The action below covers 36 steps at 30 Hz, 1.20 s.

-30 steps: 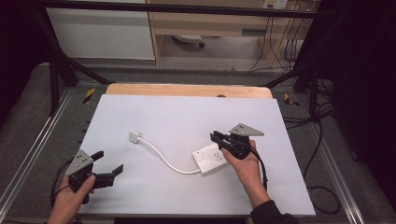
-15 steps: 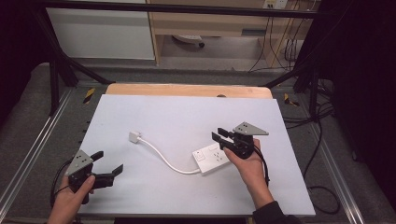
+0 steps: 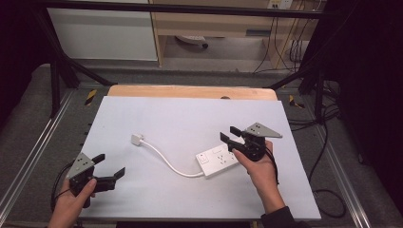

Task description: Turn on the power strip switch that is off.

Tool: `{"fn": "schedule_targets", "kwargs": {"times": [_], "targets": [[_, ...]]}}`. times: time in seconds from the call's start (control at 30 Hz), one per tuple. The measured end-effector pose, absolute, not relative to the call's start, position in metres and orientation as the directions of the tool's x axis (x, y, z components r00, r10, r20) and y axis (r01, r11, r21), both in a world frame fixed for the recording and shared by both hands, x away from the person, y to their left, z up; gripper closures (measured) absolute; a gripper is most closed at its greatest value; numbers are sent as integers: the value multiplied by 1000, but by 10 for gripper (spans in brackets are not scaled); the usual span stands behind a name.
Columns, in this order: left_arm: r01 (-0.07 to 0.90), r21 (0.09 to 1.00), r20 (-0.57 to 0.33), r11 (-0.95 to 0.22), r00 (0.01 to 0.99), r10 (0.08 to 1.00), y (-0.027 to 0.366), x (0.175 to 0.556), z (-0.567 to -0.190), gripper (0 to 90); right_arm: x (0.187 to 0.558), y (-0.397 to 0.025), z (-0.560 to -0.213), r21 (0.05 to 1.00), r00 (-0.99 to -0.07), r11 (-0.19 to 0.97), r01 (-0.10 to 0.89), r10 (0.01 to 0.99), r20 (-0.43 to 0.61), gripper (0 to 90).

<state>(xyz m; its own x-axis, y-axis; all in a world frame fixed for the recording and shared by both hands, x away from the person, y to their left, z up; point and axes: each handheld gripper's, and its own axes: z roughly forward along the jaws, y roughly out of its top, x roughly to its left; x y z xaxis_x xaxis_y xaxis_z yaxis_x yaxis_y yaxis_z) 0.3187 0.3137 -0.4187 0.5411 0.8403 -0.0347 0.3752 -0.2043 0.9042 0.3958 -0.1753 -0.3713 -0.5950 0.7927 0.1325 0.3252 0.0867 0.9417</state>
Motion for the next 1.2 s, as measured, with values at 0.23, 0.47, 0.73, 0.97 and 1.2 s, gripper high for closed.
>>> {"fn": "schedule_targets", "kwargs": {"times": [0.23,0.47,0.73,0.97,1.2], "targets": [[375,904,-34,-205,540,841,314,318,-419,60,395,-185,-365,940,-567,61,335,810,150,307],[374,905,-32,-204,539,842,315,318,-419,60,392,-200,-363,939,-516,53,339,845,138,67],[375,905,-36,-200,538,842,315,318,-419,60,376,-234,-371,953,-493,72,294,866,87,27],[377,905,-38,-198,534,844,315,318,-419,61,362,-262,-381,954,-465,59,294,881,89,21],[377,904,-37,-200,537,843,315,318,-419,61,352,-284,-395,949,-434,43,311,895,102,24]]}}
